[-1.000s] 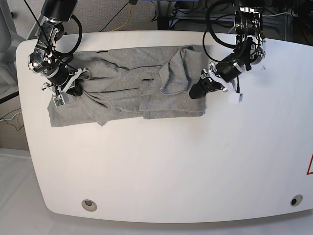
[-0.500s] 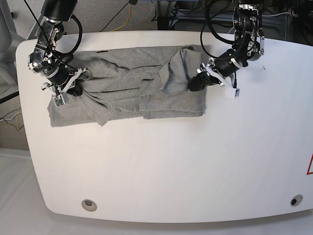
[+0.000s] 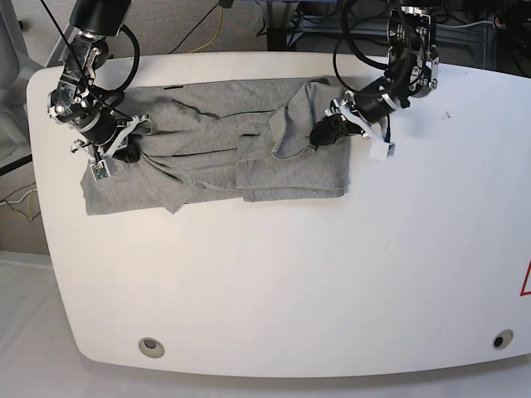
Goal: Fold the T-shirt properly
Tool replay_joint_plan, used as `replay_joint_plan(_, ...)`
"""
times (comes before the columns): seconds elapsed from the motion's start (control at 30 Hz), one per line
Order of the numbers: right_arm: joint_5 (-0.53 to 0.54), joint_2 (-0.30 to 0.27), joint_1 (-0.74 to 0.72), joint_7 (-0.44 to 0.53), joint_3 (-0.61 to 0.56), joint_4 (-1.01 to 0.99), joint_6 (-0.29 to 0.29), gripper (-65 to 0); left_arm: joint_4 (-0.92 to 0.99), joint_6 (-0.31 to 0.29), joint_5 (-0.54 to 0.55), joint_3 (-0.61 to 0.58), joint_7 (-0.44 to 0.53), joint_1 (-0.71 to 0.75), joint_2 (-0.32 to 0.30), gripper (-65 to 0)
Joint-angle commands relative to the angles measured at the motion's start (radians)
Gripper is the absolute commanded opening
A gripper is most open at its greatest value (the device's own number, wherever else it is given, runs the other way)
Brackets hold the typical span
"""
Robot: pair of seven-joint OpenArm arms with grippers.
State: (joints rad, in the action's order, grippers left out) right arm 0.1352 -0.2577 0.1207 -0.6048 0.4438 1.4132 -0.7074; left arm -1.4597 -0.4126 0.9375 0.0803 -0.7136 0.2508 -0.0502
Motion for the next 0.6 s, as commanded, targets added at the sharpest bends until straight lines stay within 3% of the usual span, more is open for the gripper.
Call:
replay_joint_plan(0.0, -0.151, -0.001, 0.041, -0.217, -0.004, -0.025, 0.009, -65.0, 0.026, 0.007, 0.013, -0.003, -0.011, -0.001, 0.006, -63.1)
replay_joint_plan(0.4, -0.151, -0.001, 0.043, -0.217, -0.004, -0.025, 0.009, -65.0, 0.034, 0.007, 0.016, -0.007, -0.013, -0.034, 0.034, -63.1)
replay_joint_plan(0.57, -0.151, -0.001, 0.043, -0.217, -0.004, -0.025, 0.009, -65.0, 0.034, 0.007, 0.015, -0.067, -0.013, -0.051, 0.036, -63.1)
